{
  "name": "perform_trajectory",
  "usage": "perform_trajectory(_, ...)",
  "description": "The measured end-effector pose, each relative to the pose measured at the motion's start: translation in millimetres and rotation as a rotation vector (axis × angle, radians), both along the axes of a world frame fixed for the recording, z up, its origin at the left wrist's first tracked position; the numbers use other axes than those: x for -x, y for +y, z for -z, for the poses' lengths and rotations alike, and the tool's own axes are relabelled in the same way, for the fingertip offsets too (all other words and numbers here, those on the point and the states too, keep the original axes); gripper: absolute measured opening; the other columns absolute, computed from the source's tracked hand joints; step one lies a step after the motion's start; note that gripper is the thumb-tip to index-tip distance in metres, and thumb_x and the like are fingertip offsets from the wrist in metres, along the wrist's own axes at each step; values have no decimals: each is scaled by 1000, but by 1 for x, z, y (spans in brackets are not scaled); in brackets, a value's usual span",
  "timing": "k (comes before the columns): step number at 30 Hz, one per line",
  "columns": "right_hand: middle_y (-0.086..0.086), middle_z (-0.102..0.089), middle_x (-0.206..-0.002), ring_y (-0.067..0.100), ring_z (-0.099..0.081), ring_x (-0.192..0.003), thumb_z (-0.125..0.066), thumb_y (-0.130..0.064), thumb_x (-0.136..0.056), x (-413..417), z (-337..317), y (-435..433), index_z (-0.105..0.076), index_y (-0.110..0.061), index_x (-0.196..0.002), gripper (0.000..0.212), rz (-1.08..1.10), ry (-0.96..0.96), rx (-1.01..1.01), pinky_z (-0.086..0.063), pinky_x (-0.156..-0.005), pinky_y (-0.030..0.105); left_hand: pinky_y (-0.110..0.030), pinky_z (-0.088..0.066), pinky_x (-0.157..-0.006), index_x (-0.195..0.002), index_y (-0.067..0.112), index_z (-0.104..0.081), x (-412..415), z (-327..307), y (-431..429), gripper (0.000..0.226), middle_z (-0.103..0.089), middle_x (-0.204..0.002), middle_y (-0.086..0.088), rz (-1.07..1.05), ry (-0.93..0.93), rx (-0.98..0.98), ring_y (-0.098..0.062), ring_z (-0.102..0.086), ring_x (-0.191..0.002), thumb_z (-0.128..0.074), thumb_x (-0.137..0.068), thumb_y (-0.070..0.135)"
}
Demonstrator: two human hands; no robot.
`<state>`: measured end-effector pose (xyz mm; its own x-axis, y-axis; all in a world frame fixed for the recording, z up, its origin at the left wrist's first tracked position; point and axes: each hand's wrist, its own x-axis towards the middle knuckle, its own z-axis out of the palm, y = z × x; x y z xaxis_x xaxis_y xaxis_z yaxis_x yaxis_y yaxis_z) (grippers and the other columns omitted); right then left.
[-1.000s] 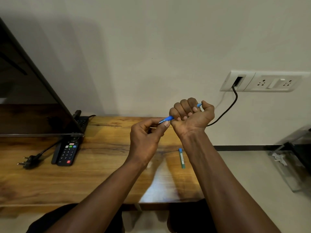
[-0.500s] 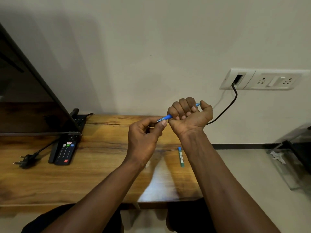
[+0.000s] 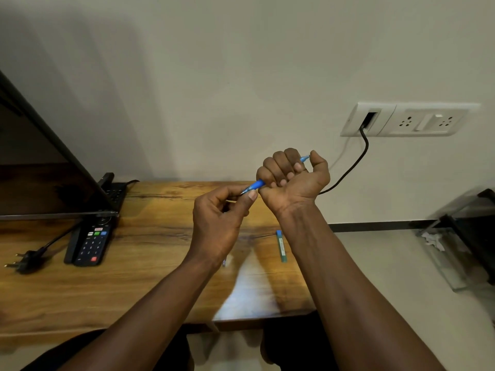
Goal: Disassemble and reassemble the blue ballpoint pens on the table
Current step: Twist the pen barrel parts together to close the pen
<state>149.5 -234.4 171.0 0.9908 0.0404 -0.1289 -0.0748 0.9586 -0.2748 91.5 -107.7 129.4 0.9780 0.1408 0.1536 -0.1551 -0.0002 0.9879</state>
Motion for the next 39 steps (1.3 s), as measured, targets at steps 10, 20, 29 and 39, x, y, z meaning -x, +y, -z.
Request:
perform_trajectory(10, -5, -21, -44, 10, -19, -35, -32, -44, -91, -1, -1, 0, -31, -19, -51, 47, -10, -16, 0, -19, -40, 18, -42, -57, -68, -101, 16, -81, 2, -3, 1, 11, -76, -79, 0, 6, 1, -16, -13, -63, -68, -79, -91, 13)
perform_trajectory(20, -5, -21, -44, 10, -18, -36, -31, -43, -90, 0, -1, 2, -30, -19, -51, 45, -17, -18, 8, -19, -40, 18, -48, -58, -72, -104, 13, -81, 3, -4, 3, 13, -77, -84, -2, -3, 10, -30, -13, -66, -71, -78, -91, 13)
perform_trajectory(29, -6, -16, -49, 9, -18, -37, -33, -44, -90, 0, 0, 2, -30, -19, -52, 46, -30, -33, 28, -18, -42, 19, -48, -59, -72, -103, 14, -81, 4, -3, 3, 12, -76, -82, -2, 3, 11, -28, -13, -65, -70, -79, -91, 14)
perform_trajectory(39, -5, -20, -45, 10, -16, -38, -31, -43, -90, -1, 0, 1, -30, -19, -51, 45, -29, -30, 33, -15, -44, 20, -47, -58, -72, -102, 16, -81, 4, -3, 4, 11, -76, -82, -1, 14, 11, -30, -15, -64, -71, -78, -92, 13)
